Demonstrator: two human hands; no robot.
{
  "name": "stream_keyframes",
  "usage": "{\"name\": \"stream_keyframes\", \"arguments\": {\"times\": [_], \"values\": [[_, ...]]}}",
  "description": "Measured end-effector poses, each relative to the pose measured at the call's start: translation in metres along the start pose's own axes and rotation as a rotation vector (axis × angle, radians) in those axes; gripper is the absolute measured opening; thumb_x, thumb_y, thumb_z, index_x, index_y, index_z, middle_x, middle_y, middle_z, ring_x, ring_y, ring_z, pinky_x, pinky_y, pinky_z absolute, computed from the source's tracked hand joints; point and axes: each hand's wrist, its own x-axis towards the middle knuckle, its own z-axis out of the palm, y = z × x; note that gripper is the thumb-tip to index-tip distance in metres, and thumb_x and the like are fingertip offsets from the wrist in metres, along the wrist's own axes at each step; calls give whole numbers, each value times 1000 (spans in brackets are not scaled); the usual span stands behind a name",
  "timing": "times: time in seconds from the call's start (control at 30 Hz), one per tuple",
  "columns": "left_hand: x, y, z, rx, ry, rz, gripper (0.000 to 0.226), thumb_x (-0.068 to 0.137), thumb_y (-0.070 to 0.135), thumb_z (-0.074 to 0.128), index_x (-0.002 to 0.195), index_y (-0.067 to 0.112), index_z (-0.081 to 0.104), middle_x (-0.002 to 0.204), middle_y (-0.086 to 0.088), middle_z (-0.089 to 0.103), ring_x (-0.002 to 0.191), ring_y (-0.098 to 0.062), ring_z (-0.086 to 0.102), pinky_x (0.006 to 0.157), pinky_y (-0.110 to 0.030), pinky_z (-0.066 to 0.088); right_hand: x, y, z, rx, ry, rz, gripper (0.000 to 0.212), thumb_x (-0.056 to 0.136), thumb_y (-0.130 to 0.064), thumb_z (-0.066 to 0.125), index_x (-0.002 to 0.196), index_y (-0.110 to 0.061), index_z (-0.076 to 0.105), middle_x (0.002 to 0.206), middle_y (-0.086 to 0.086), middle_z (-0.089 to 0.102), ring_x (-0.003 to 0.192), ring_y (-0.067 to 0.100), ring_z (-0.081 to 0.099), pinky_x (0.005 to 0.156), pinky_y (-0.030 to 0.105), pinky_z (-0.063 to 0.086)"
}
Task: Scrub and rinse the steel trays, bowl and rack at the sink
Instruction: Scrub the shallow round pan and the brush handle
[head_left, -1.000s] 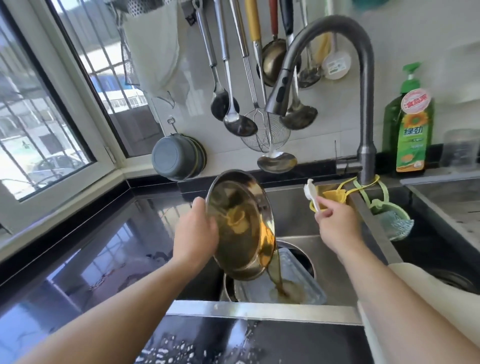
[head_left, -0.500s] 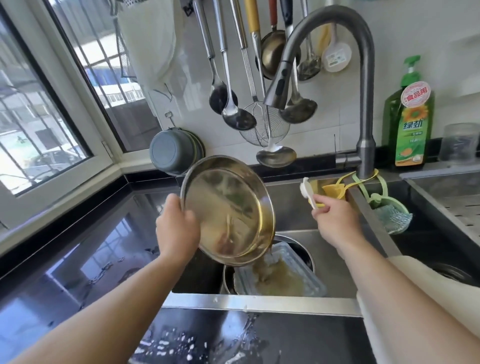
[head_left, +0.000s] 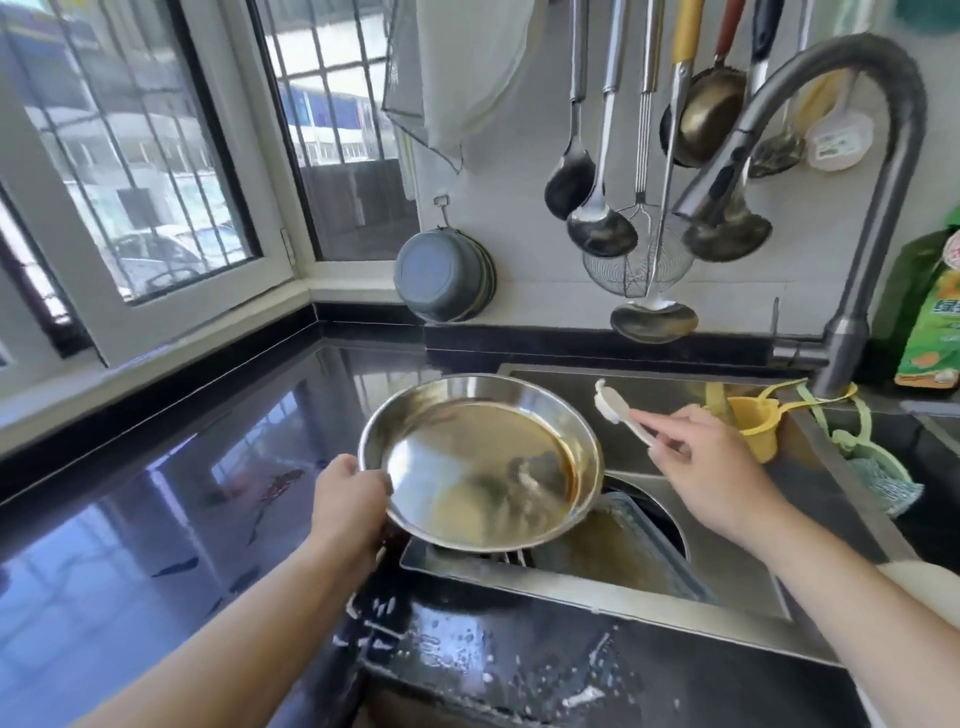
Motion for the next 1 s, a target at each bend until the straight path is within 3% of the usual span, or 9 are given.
{"name": "stream_keyframes", "arguments": {"times": [0.17,0.3,0.4,0.47,0.53,0.63,0.73,0.9,1.0], "values": [[2,4,-25,-34,-158,-77,25,78,-18,49,86,5,48,70,-12,45,53,-21,45,48,-29,34,11,-78,2,-242,-367,-166,40,104,-22,51,133,-46,62,99,-11,52,94,7,53,92,33,47],[4,1,-43,68,-250,-125,28,79,-18,50,76,9,43,62,-8,41,43,-20,42,37,-23,32,12,-127,36,-375,-606,-300,42,103,-23,51,137,-46,59,98,-16,49,97,8,51,92,29,43],[9,-4,-52,100,-285,-94,19,85,-15,52,92,3,50,70,-12,53,43,-20,51,36,-25,38,8,-149,54,-433,-730,-366,45,103,-16,50,141,-40,58,90,-24,41,102,6,45,91,23,36],[14,-9,-53,88,-300,-35,26,87,-10,54,107,6,58,88,-17,67,58,-30,68,46,-34,53,1,-155,63,-488,-847,-408,48,103,-13,50,142,-38,58,94,-21,42,108,11,48,96,29,42],[17,-13,-50,103,-284,40,37,85,-7,54,106,21,67,95,-11,75,75,-33,76,66,-50,64,-7,-158,75,-514,-952,-430,46,103,-17,51,142,-40,57,91,-21,40,105,16,50,94,36,46],[16,-14,-48,118,-331,104,47,81,-6,49,94,28,79,87,-6,79,80,-35,76,74,-51,62,1,-158,100,-559,-926,-429,50,104,-16,47,144,-46,52,85,-23,37,98,19,52,86,39,49],[14,-15,-51,78,-392,106,49,84,-5,49,91,31,82,87,-11,79,84,-43,75,69,-44,56,22,-160,111,-741,-808,-393,57,99,-7,40,143,-41,54,101,-5,47,93,27,57,76,39,49],[14,-17,-51,89,-374,140,45,91,3,53,94,37,82,88,-1,81,90,-33,77,86,-52,62,35,-153,104,-832,-706,-299,41,97,-6,38,114,-38,58,98,3,45,88,33,57,70,43,48],[14,-17,-50,150,-352,165,44,87,1,50,94,32,81,83,3,80,88,-28,77,86,-53,61,15,-161,114,-714,-824,-327,59,95,-5,43,136,-43,59,91,-12,48,88,26,56,74,40,53]]}}
